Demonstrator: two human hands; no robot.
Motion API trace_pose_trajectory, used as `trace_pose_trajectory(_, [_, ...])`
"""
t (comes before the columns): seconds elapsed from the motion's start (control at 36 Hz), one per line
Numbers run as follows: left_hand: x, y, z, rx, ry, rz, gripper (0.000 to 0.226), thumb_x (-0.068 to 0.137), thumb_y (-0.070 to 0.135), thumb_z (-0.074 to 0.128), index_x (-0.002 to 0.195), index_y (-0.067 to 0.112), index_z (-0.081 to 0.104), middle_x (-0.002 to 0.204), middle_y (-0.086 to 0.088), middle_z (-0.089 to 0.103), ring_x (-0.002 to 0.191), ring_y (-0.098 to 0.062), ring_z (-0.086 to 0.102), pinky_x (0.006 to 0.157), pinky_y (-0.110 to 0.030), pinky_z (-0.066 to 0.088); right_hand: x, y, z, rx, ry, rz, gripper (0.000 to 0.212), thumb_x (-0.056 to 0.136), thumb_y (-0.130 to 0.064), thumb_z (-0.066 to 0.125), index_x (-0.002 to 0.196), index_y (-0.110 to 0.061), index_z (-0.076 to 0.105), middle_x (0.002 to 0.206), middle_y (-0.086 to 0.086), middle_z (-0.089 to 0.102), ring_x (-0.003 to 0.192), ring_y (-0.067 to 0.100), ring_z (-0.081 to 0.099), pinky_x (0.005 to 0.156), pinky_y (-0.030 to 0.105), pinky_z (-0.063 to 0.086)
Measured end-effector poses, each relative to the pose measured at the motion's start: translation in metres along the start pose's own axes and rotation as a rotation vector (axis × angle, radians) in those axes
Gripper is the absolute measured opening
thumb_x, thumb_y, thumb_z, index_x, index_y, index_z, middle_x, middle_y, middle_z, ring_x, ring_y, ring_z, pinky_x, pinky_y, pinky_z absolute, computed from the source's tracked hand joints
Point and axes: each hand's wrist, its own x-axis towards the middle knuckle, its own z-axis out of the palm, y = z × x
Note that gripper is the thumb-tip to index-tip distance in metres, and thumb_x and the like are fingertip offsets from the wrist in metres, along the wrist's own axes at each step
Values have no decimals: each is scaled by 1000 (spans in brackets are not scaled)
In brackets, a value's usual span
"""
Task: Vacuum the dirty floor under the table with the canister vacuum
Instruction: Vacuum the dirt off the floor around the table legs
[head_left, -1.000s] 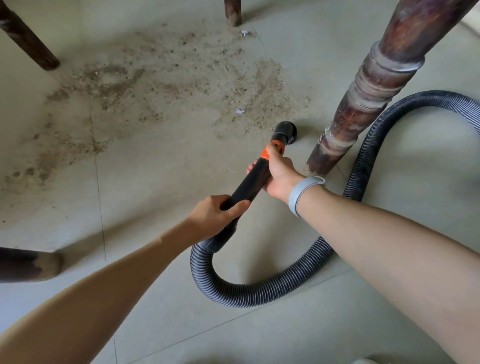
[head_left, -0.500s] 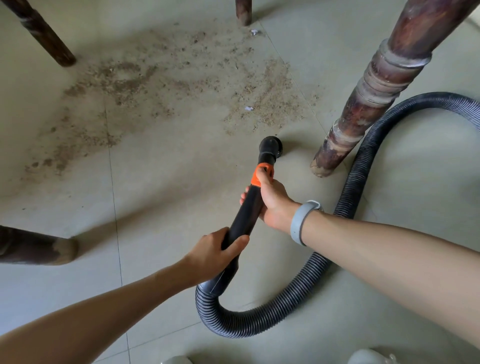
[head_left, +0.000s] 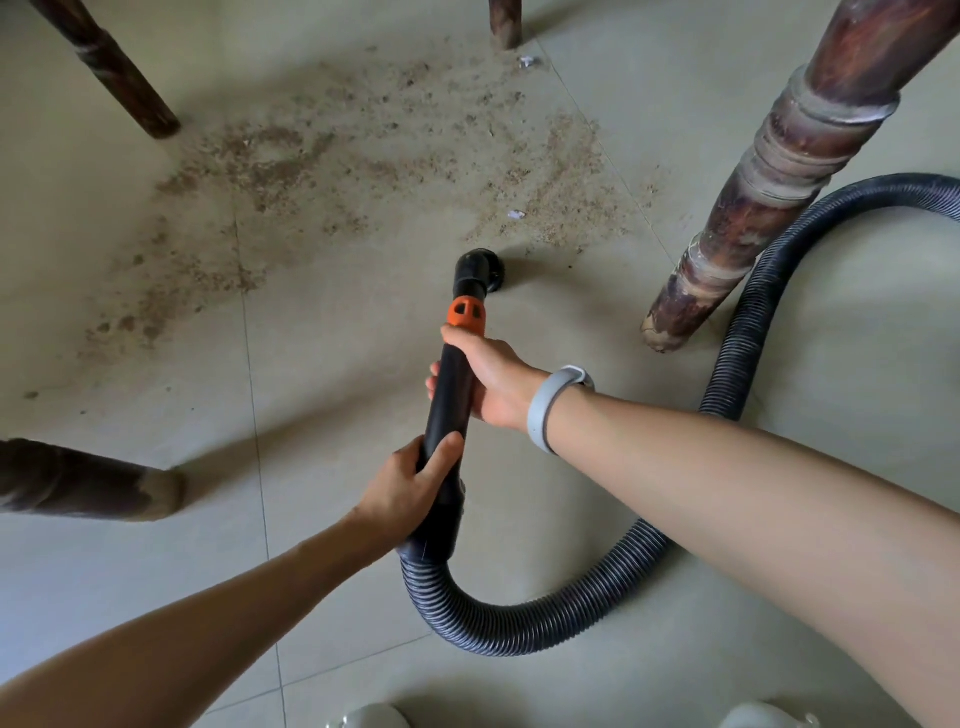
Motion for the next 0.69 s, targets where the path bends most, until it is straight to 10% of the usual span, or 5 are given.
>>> trace_pose_trajectory(0.28, [29, 15, -24, -232, 66, -73, 46, 96, 45, 46, 94, 0, 58, 65, -8, 67, 56, -23, 66, 55, -30, 56, 12, -19, 17, -137, 46, -103, 18, 97, -27, 46, 104, -12, 56, 87, 6, 61, 76, 19, 59, 62, 29, 48])
trace_pose_trajectory(0.42, [50, 31, -46, -237, 10, -65, 49, 98, 47, 42, 94, 0, 55, 72, -15, 64, 60, -28, 65, 54, -31, 56, 10, -8, -1, -325, 110, -175, 20, 100, -26, 39, 107, -13, 53, 93, 7, 63, 82, 22, 62, 84, 38, 53])
trace_pose_trajectory(0.69, [51, 40, -39, -196, -86, -47, 53, 98, 47, 40, 93, -4, 56, 69, -13, 66, 60, -28, 66, 54, -30, 56, 10, -27, -23, -241, 160, -195, 27, 100, -37, 41, 88, -16, 53, 99, 8, 65, 85, 22, 61, 71, 33, 52])
